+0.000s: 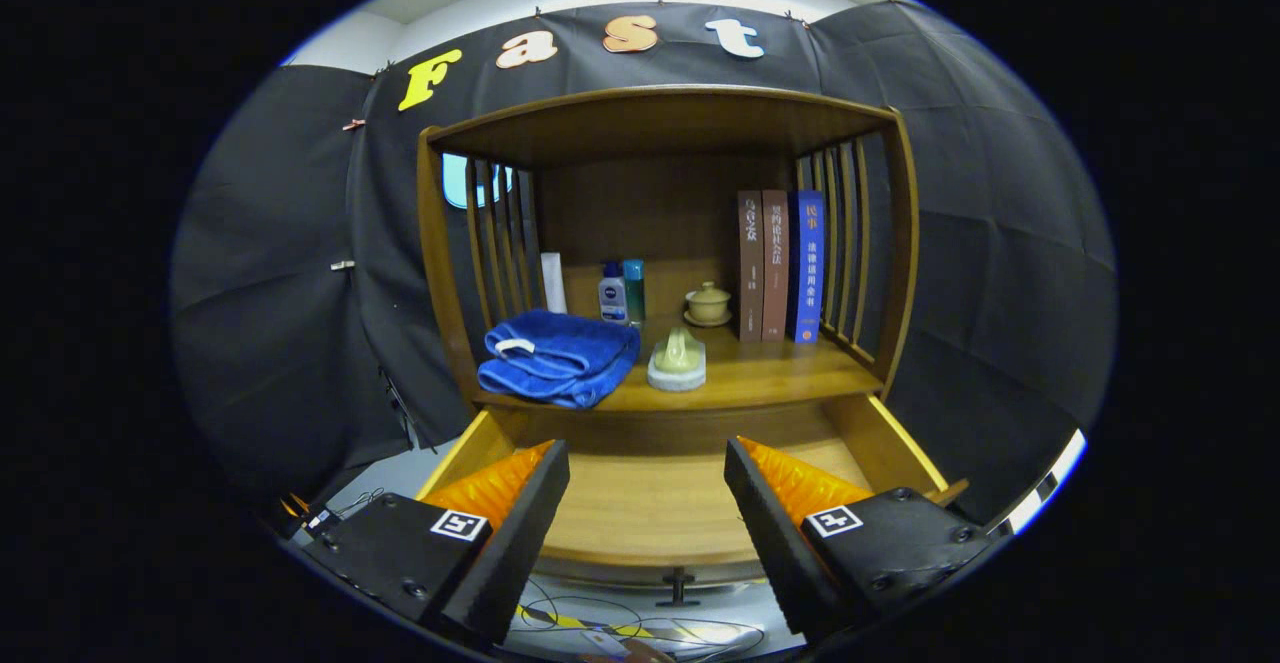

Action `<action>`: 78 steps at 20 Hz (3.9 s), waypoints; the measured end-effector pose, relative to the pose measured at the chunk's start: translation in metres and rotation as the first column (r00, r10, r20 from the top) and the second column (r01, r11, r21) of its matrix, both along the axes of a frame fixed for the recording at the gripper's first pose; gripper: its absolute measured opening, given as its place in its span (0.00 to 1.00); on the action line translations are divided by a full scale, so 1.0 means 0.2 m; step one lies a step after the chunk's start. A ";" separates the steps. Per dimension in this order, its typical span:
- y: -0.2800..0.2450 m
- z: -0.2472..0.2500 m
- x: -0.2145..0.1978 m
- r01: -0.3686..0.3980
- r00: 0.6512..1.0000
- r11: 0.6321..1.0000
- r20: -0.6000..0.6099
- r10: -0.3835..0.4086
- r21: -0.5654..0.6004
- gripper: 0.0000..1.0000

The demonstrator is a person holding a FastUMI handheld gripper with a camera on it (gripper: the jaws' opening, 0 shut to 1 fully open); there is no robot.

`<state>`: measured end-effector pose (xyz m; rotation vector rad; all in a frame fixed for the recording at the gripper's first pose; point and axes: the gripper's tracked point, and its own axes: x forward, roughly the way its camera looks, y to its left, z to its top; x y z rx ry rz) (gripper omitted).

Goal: Pull open the drawer, take out the items inside it, and place them on the countertop above the cabinet.

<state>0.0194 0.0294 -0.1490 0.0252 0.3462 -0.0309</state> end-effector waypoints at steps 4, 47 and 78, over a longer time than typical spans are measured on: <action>-0.05 -0.20 -0.17 0.018 1.000 1.000 0.014 -0.018 0.017 1.00; -0.17 -0.61 0.67 0.058 0.998 0.998 0.042 -0.056 -0.039 0.97; -0.16 -0.19 0.62 0.052 0.995 0.998 0.091 -0.048 -0.038 1.00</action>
